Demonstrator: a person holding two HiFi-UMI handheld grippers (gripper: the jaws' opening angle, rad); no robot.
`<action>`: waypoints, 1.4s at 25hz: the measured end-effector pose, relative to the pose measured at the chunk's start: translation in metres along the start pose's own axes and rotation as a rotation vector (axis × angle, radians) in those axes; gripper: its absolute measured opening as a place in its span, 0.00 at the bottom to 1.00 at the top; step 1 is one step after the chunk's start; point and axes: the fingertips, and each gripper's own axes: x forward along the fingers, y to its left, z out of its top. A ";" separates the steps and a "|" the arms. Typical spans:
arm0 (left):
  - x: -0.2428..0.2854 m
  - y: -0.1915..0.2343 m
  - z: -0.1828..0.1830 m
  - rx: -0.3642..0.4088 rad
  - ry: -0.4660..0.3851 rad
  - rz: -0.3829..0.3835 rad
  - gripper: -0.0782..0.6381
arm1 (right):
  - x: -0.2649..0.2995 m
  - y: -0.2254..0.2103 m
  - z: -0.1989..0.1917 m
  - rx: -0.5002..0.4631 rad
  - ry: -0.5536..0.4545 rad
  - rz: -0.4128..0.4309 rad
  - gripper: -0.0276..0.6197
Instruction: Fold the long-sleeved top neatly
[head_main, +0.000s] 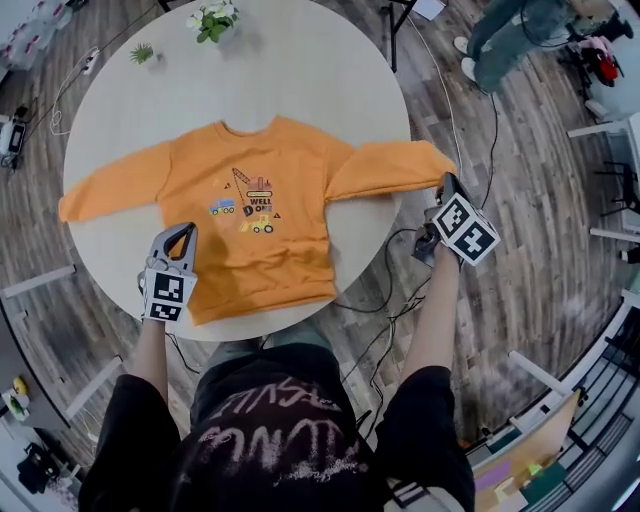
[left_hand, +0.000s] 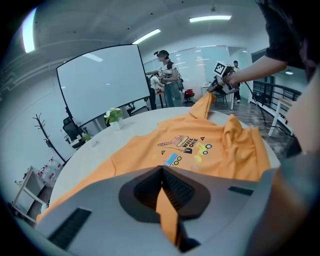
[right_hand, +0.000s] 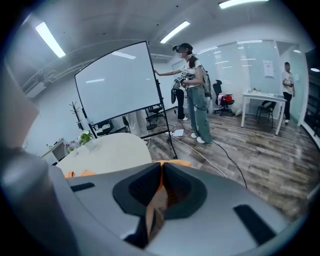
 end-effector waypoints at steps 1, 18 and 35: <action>0.000 -0.003 0.000 0.009 0.002 -0.006 0.12 | -0.006 -0.013 -0.010 0.014 0.008 -0.017 0.08; -0.014 -0.040 -0.021 0.057 -0.009 -0.053 0.12 | -0.066 -0.024 -0.119 -0.058 0.096 -0.037 0.27; -0.115 -0.101 -0.093 0.232 -0.069 -0.171 0.12 | -0.222 0.142 -0.212 -0.786 -0.018 0.188 0.06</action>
